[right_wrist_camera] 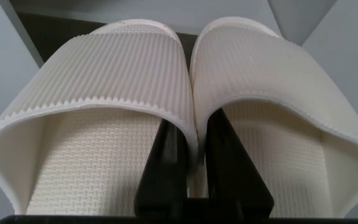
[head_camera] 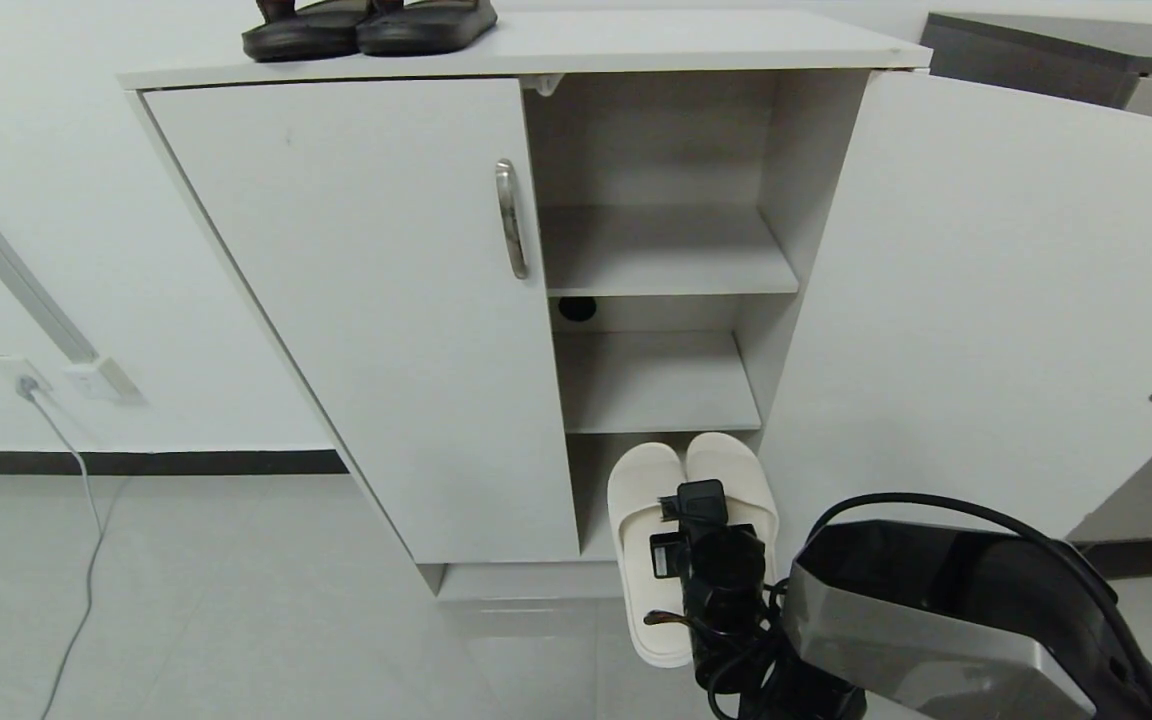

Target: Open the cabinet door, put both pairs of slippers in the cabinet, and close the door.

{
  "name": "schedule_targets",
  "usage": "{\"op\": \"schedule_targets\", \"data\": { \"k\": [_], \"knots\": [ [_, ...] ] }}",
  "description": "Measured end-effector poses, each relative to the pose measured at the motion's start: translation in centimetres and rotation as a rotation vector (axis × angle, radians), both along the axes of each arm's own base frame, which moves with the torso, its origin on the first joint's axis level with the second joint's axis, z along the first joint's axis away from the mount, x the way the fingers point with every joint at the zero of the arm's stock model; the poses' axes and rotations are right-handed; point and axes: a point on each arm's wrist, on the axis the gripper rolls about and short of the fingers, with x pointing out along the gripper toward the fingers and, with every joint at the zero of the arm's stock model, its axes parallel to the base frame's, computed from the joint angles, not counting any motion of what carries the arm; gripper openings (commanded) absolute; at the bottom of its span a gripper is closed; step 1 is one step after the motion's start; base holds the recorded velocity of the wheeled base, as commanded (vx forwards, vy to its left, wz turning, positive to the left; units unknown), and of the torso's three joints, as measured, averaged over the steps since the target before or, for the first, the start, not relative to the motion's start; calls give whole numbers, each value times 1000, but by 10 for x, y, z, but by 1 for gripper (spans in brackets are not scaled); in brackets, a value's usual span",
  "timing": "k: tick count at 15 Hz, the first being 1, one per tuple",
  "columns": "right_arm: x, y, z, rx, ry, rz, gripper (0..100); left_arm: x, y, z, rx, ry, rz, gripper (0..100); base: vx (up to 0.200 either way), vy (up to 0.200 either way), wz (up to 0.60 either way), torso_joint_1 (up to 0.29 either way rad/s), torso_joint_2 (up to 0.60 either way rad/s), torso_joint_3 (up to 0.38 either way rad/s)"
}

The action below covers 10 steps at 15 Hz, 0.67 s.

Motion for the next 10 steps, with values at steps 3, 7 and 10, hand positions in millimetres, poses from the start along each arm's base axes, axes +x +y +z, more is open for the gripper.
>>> {"op": "schedule_targets", "data": {
  "k": [3, 7, 10],
  "knots": [
    [0, 0, 0, -15, -13, -1, 0, 0, 0, 0, 0, 0, 0, 0, 0, 0, 0, 0, 0, 0],
    [0, 1, 2, -12, -16, 0, 0, 0, 0, 0, -2, 0, 0, 0, 0, 0, 0, 0, 0, 0],
    [1, 1, 8, -1, -29, -1, 0, 0, 0, 0, -6, 0, 0, 0, 133, 0, 0, 2, 2, -2]
  ]
}}
